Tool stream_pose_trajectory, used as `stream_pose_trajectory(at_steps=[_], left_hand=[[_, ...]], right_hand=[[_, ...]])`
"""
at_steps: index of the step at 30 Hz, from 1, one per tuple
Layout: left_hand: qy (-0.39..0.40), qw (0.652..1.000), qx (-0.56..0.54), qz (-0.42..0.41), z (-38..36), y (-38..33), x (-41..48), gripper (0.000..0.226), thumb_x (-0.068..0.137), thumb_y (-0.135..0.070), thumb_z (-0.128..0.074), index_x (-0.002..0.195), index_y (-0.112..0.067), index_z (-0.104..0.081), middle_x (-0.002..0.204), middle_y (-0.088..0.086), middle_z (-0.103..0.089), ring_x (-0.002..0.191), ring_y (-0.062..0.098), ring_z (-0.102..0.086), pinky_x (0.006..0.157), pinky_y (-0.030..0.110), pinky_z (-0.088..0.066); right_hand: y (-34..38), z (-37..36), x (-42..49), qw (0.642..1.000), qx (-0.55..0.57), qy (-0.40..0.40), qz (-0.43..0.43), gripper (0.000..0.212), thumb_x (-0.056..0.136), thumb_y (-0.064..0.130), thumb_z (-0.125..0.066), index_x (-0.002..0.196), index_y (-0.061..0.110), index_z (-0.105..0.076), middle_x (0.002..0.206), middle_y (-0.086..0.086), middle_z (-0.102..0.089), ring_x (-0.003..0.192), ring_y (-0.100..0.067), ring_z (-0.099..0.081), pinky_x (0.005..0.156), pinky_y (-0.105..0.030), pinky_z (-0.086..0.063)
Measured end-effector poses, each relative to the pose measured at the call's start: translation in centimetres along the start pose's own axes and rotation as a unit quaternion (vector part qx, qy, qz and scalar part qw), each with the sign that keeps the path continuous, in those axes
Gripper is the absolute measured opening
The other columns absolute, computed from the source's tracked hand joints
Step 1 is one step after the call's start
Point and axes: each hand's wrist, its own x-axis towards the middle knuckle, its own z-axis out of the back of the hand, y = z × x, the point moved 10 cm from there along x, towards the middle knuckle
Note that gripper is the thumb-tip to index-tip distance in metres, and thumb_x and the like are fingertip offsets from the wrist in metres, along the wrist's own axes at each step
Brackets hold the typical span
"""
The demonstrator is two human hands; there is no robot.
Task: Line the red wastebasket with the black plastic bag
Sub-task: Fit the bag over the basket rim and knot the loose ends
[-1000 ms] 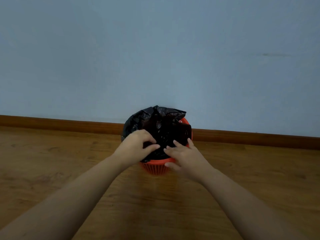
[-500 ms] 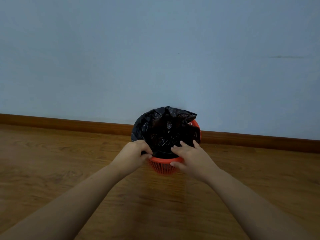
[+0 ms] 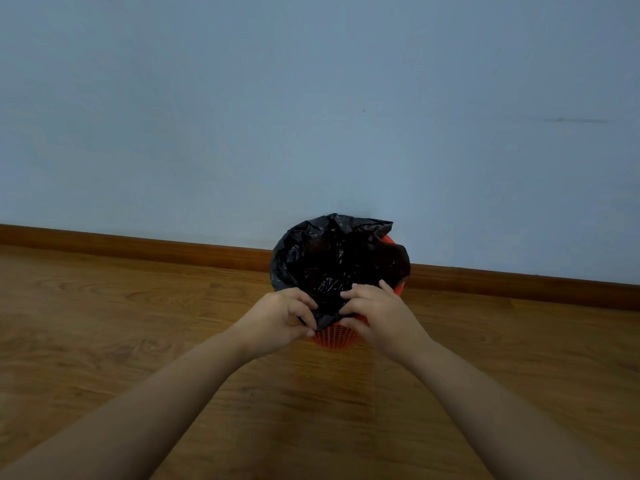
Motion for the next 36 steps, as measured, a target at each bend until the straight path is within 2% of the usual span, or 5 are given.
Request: stream_pose_trajectory(at_steps=[7,12,27,33,36], left_hand=[[-0.046,0.998,-0.018,0.048,0.4,1.2,0.2,0.013,0.07,-0.042,-0.071,0.067,-0.032,-0.063,0.094,-0.015,-0.061,0.093,0.002,-0.054,0.084,0.024,-0.044],[-0.075,0.995,0.067,0.015,-0.3,0.2,0.8,0.025,0.074,-0.042,-0.069,0.093,-0.032,-0.057,0.09,-0.021,-0.056,0.091,0.004,-0.048,0.086,0.027,-0.033],[-0.047,0.995,0.082,-0.031,-2.7,-1.6,1.9,0.027,0.077,-0.004,-0.055,0.1,-0.016,-0.063,0.099,-0.001,-0.063,0.093,0.017,-0.057,0.086,0.034,-0.044],[-0.042,0.992,0.117,-0.031,-2.2,-0.6,1.8,0.024,0.073,-0.002,-0.053,0.092,-0.016,-0.059,0.092,-0.001,-0.06,0.089,0.019,-0.055,0.078,0.026,-0.034],[-0.047,0.989,0.134,-0.043,-2.2,-0.6,1.5,0.023,0.075,-0.013,-0.056,0.097,-0.019,-0.054,0.095,-0.003,-0.056,0.092,0.017,-0.049,0.082,0.026,-0.034]], right_hand=[[0.9,1.0,-0.5,0.999,0.023,-0.023,0.036,0.011,0.085,0.019,-0.061,0.09,0.013,-0.069,0.114,-0.004,-0.063,0.12,-0.017,-0.048,0.11,-0.04,-0.021],[0.1,0.4,-1.1,0.999,0.028,0.024,0.026,0.009,0.085,0.023,-0.062,0.087,0.017,-0.068,0.128,-0.003,-0.054,0.131,-0.016,-0.033,0.113,-0.041,-0.017],[-0.9,2.3,-1.4,0.999,-0.002,-0.038,0.014,0.016,0.077,0.026,-0.07,0.091,0.018,-0.065,0.099,0.002,-0.062,0.104,-0.013,-0.052,0.11,-0.041,0.004],[-0.3,1.3,-0.7,0.996,-0.074,0.004,0.05,0.019,0.079,0.027,-0.067,0.093,0.015,-0.065,0.092,-0.001,-0.059,0.093,-0.016,-0.051,0.111,-0.04,-0.022],[0.1,0.8,-0.7,0.997,-0.06,0.016,0.052,0.015,0.08,0.023,-0.064,0.092,0.013,-0.064,0.089,-0.001,-0.059,0.084,-0.015,-0.048,0.082,-0.034,-0.045]])
